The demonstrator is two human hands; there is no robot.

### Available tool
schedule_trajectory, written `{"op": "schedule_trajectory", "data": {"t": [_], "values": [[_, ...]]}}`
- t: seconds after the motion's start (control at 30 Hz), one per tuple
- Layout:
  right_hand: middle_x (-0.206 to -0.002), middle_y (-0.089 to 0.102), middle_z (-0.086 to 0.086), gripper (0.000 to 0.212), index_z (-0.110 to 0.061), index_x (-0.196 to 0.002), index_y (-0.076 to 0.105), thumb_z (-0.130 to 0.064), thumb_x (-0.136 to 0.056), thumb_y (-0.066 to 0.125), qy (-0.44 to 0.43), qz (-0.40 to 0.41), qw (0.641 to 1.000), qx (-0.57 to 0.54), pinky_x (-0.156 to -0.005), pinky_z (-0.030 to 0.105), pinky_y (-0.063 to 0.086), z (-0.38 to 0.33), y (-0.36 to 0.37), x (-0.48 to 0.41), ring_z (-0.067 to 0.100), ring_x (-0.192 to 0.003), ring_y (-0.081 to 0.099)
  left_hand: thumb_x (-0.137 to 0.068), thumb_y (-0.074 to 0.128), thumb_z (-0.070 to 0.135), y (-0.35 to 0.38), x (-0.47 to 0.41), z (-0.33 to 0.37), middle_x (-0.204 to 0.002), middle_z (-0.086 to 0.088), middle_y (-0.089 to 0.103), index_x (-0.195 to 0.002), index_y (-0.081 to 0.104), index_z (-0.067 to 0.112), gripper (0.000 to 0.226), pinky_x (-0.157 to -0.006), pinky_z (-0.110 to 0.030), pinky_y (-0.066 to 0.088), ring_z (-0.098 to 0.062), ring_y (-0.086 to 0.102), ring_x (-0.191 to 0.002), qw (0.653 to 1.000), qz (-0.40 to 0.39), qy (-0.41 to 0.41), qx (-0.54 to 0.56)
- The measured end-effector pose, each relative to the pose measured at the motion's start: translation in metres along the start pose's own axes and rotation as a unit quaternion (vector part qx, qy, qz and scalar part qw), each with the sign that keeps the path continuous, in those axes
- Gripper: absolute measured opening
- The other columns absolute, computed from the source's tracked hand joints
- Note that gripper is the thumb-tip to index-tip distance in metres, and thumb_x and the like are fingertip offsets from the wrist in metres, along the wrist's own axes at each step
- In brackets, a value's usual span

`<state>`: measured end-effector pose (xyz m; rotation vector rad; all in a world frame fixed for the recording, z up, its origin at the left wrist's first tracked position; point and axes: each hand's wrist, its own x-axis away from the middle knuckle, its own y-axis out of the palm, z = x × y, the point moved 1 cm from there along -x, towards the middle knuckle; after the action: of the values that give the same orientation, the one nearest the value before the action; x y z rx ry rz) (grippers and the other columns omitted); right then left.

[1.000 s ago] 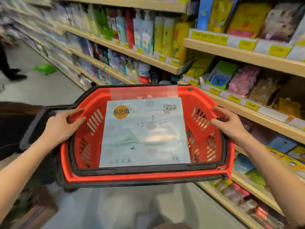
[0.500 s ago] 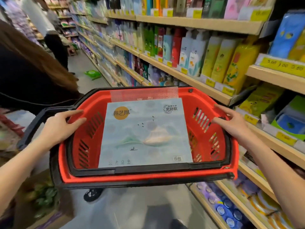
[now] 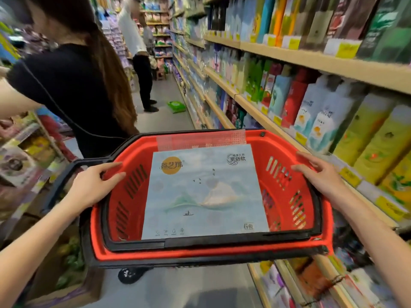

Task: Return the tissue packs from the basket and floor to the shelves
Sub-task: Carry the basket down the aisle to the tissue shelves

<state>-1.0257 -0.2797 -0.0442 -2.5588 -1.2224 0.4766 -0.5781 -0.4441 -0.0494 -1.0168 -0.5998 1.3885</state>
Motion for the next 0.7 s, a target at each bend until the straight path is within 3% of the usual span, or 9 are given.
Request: {"op": "schedule_trajectory", "data": {"t": [0.07,0.13,0.27,0.4,0.5,0.63,0.7], "values": [[-0.115,0.057,-0.001,0.044,-0.015,-0.123,0.058,-0.013,-0.080,0.067,0.002,-0.012,1.000,-0.004,-0.063,0.000,0.039,0.003,0.013,-0.021,0.003,-0.087,0.054,-0.082,0.061,0.046,0.004,-0.019,-0.003,-0.096,-0.013,0.067,-0.120,0.061,0.030,0.041,-0.071,-0.033,0.041,-0.034,0.063,-0.093,1.000,0.000,-0.004,-0.004],[-0.119,0.057,0.002,0.043,-0.015,-0.124,0.057,-0.015,-0.082,0.065,0.005,-0.016,1.000,-0.001,-0.069,0.010,0.042,0.008,0.026,-0.041,0.010,-0.095,0.054,-0.081,0.061,0.045,0.009,-0.040,-0.007,-0.081,-0.011,0.064,-0.119,0.062,0.030,0.040,-0.065,-0.033,0.041,-0.029,0.061,-0.075,1.000,0.001,-0.002,-0.005],[-0.131,0.054,0.005,0.039,-0.021,-0.123,0.058,-0.020,-0.084,0.060,0.021,-0.003,1.000,0.000,-0.079,0.023,0.039,0.014,0.048,-0.072,0.014,-0.108,0.049,-0.082,0.061,0.045,0.015,-0.082,-0.011,-0.091,-0.014,0.066,-0.120,0.061,0.031,0.041,-0.068,-0.033,0.040,-0.033,0.062,-0.086,1.000,-0.001,-0.002,-0.009],[-0.123,0.056,0.004,0.038,-0.020,-0.124,0.057,-0.020,-0.086,0.058,0.030,0.005,1.000,0.000,-0.070,0.020,0.040,0.012,0.067,-0.102,0.011,-0.097,0.053,-0.081,0.061,0.045,0.019,-0.126,-0.014,-0.073,-0.007,0.056,-0.119,0.061,0.031,0.040,-0.065,-0.033,0.039,-0.024,0.052,-0.067,1.000,-0.004,0.006,-0.006],[-0.116,0.054,-0.001,0.040,-0.021,-0.126,0.056,-0.020,-0.086,0.058,0.041,0.005,0.999,0.000,-0.066,0.018,0.039,0.012,0.080,-0.124,0.011,-0.095,0.052,-0.081,0.062,0.045,0.027,-0.152,-0.017,-0.080,-0.009,0.059,-0.119,0.061,0.031,0.040,-0.067,-0.033,0.040,-0.026,0.054,-0.071,1.000,-0.008,0.006,-0.006],[-0.112,0.057,-0.001,0.039,-0.022,-0.124,0.057,-0.020,-0.085,0.060,0.051,0.004,0.999,0.001,-0.062,0.014,0.039,0.017,0.099,-0.163,0.002,-0.080,0.054,-0.081,0.063,0.044,0.045,-0.189,-0.020,-0.105,-0.018,0.068,-0.119,0.062,0.030,0.040,-0.076,-0.035,0.041,-0.035,0.062,-0.098,1.000,-0.008,0.000,-0.005],[-0.113,0.057,0.000,0.040,-0.020,-0.123,0.058,-0.019,-0.083,0.062,0.046,-0.001,0.999,0.012,-0.064,0.013,0.038,0.022,0.108,-0.186,0.007,-0.087,0.054,-0.080,0.063,0.043,0.055,-0.210,-0.020,-0.109,-0.017,0.067,-0.118,0.062,0.031,0.040,-0.080,-0.036,0.042,-0.035,0.060,-0.104,1.000,-0.011,-0.007,-0.002]]}}
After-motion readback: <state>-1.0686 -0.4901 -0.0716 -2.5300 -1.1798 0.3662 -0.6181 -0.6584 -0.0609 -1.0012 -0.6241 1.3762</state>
